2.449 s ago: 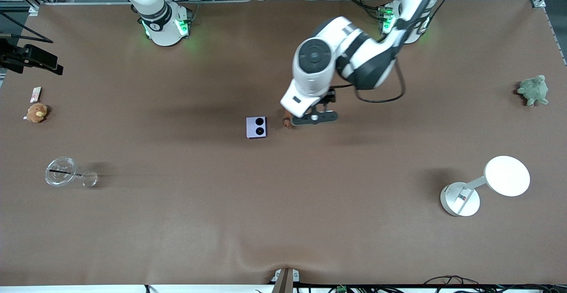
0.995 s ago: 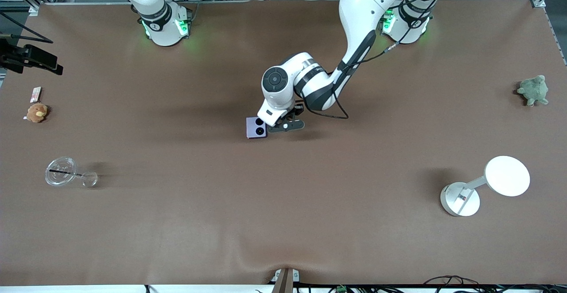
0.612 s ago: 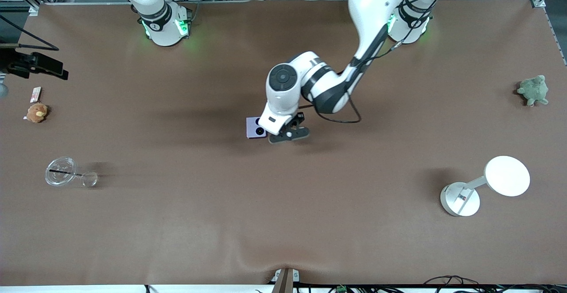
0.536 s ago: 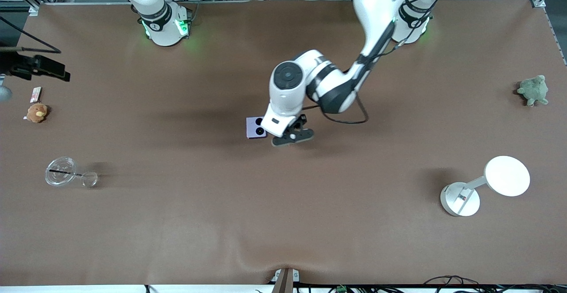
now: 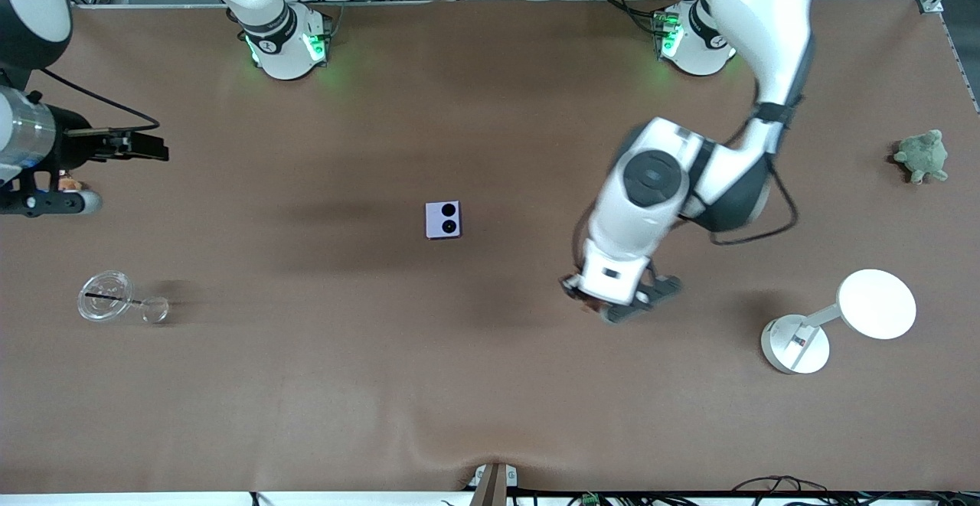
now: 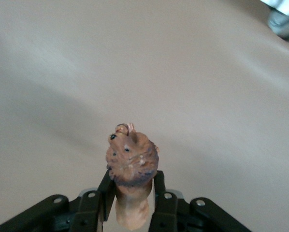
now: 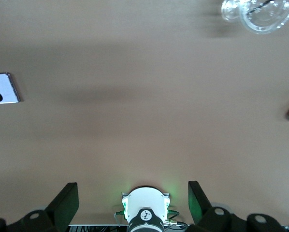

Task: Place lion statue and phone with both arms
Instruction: 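Carry the lion toward the lamp while the right gripper reaches the phone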

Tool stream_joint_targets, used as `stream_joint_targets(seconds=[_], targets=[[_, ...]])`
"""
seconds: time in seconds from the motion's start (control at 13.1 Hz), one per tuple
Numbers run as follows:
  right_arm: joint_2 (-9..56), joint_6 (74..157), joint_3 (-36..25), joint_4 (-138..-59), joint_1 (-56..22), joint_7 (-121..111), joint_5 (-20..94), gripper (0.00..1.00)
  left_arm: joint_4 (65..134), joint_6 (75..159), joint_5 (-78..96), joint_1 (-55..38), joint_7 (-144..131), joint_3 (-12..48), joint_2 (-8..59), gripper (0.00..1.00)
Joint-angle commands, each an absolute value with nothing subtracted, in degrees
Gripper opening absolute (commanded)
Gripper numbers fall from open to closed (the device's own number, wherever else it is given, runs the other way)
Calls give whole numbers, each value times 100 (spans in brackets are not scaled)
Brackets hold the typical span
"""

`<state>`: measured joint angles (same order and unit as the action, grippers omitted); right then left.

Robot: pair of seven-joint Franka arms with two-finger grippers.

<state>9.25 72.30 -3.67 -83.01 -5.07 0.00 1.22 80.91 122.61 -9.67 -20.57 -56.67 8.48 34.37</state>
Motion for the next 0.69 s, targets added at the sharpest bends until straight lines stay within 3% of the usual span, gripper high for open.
stream_joint_targets(seconds=[0.0,0.23,0.61], targets=[[1194,7207,-396,-8191,-816,53,386,100,8174,12234,-1379,-1724,-5276,896,3506,0],[1441,7872,-396,-8226,-993,62,763,100,8288,12234,-1433,-1267,-4398,896,3647,0],[1827,8226,-396,-8226,-1677,629,1142,100,8288,12234,-1468,-652,-3114,896,3893,0]])
